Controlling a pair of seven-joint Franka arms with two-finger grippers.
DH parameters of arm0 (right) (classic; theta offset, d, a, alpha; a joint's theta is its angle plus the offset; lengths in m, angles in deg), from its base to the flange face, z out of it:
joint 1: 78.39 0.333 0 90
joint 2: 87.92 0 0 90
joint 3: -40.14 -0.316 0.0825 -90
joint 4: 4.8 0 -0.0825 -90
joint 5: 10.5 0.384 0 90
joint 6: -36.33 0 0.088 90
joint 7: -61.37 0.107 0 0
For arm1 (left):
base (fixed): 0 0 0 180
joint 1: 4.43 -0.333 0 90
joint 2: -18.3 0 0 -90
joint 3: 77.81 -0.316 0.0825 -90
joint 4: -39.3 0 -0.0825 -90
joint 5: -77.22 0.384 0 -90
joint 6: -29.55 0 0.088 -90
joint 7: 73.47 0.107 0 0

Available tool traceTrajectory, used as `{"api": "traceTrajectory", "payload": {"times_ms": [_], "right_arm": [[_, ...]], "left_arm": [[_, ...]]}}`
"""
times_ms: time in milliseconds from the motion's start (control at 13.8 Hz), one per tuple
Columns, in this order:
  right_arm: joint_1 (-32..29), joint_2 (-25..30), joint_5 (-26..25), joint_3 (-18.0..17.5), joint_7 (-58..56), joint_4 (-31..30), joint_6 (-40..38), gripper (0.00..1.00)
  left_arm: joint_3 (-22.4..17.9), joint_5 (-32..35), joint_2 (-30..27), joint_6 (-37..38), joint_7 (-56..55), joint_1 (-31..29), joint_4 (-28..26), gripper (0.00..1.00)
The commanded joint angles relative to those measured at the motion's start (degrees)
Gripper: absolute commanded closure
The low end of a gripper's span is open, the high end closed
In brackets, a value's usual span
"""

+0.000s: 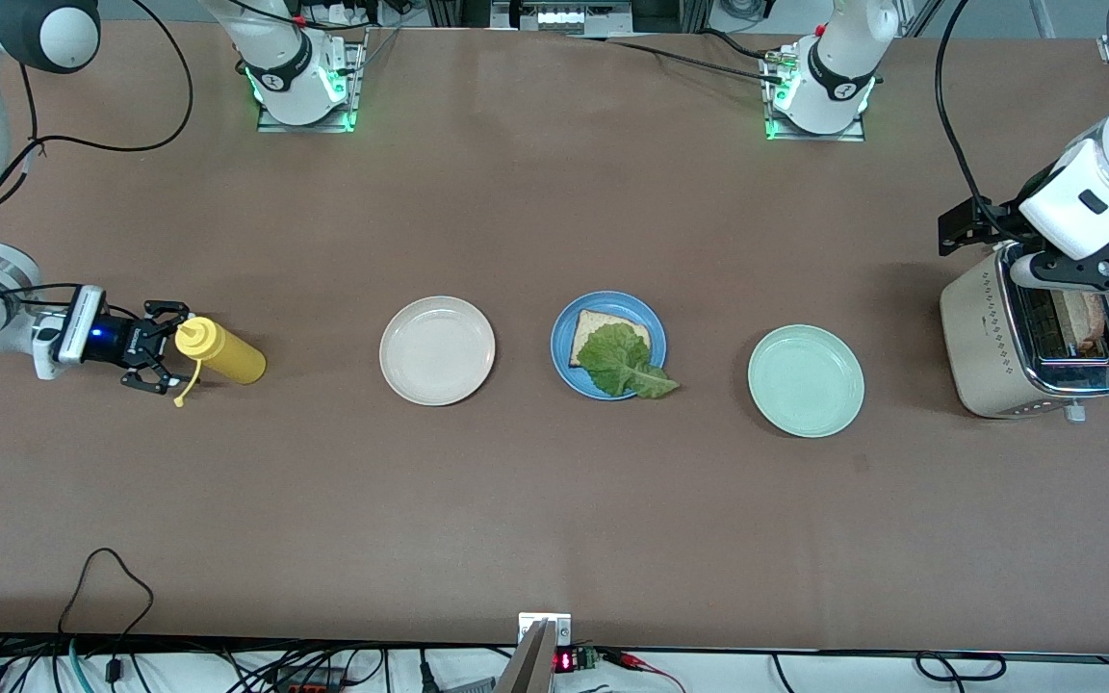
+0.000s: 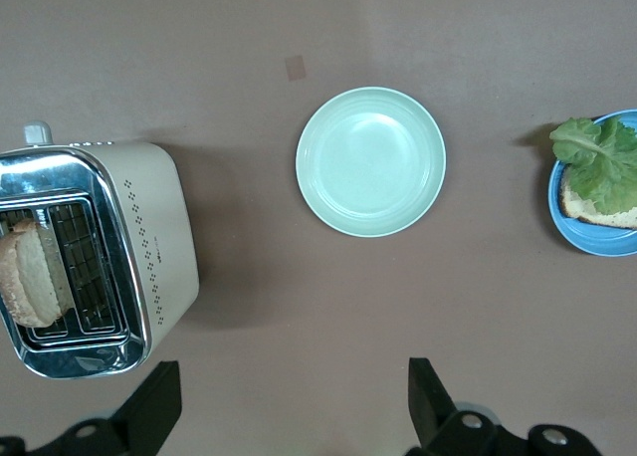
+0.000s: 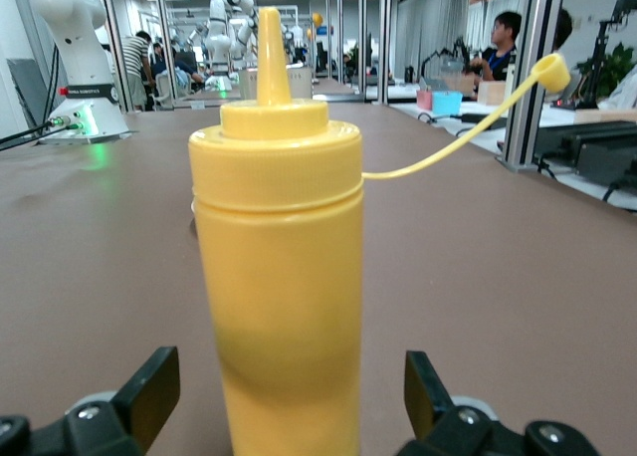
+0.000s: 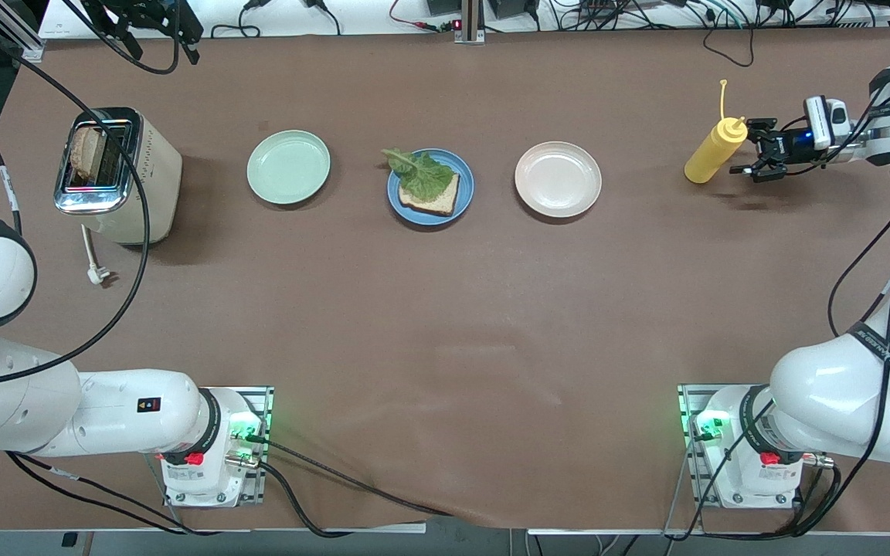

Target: Make sandwich in blue plate with both arms

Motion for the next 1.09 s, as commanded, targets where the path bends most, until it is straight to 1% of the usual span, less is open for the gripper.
{"api": "traceTrajectory", "payload": {"times_ms": [0,145,363,435,508,580,725,870,1016], "right_arm": [[-1.02,-2.26,1.63,-2.93,-1.1,1.77,-2.22,0.0],[-0.76,-3.23,2.85,-3.9,-1.98,1.77,-3.0,0.0],[-0.59,-3.23,3.21,-5.31,-1.28,1.77,-3.19,0.0],[-0.59,-3.23,3.12,-5.31,-1.19,1.77,-3.19,0.14],[-0.5,-3.06,3.12,-5.31,-0.93,1.68,-3.1,0.48],[0.02,-2.88,3.12,-5.4,-0.49,1.77,-3.1,0.63],[2.74,-1.13,3.03,-5.31,2.49,1.77,-2.23,0.68],[6.25,1.5,3.3,-5.31,6.17,1.85,-0.73,0.68],[10.03,3.87,3.39,-5.4,10.57,1.85,3.3,0.68]], "left_arm": [[0.08,-0.88,-0.99,1.11,0.47,-0.39,-0.14,0.0],[0.08,-0.88,-0.99,1.19,0.38,-0.39,-0.14,0.0],[0.25,-0.88,-0.99,1.19,0.38,-0.39,0.39,0.0],[0.25,-0.88,-0.99,1.19,0.38,-0.31,0.39,0.0],[0.25,-0.88,-0.9,1.19,0.38,-0.39,0.39,0.0],[0.25,-0.88,-0.99,1.19,0.38,-0.39,0.39,0.0],[0.25,-0.88,-0.9,1.19,0.38,-0.39,0.39,0.0],[0.25,-0.88,-0.9,1.46,0.38,-0.39,0.39,0.0],[0.25,-0.88,-0.9,1.54,0.38,-0.39,0.48,0.0]]}}
